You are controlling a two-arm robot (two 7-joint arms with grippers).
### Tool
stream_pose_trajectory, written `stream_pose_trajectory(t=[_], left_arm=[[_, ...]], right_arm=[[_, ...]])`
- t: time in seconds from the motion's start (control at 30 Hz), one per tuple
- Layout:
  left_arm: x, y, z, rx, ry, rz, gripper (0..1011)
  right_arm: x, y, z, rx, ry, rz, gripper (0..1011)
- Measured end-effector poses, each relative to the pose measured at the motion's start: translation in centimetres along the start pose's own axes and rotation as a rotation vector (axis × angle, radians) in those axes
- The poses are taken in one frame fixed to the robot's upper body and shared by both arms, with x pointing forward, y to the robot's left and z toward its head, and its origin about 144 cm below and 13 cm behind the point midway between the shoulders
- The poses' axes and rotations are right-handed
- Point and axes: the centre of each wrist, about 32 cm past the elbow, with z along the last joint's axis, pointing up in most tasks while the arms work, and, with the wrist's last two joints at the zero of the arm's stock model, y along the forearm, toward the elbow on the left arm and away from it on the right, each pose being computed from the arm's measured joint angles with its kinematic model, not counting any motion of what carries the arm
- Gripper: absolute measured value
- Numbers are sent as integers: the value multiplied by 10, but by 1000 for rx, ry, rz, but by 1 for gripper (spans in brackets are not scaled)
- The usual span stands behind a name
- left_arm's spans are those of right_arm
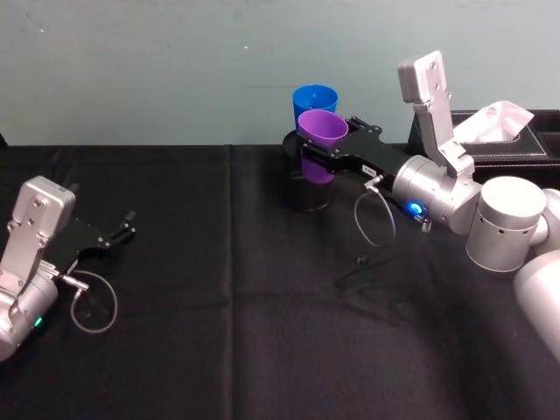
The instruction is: Pick up one cup with a gripper and tap it against the other cup.
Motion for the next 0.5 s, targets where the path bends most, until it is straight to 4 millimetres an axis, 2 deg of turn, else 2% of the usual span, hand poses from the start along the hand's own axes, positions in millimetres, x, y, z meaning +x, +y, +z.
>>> stream_pose_trajectory(t=[0.5], left_arm=[[0, 0, 0, 0, 0, 0, 1000]], right_arm=[[9, 15, 3, 5, 7, -8, 731]])
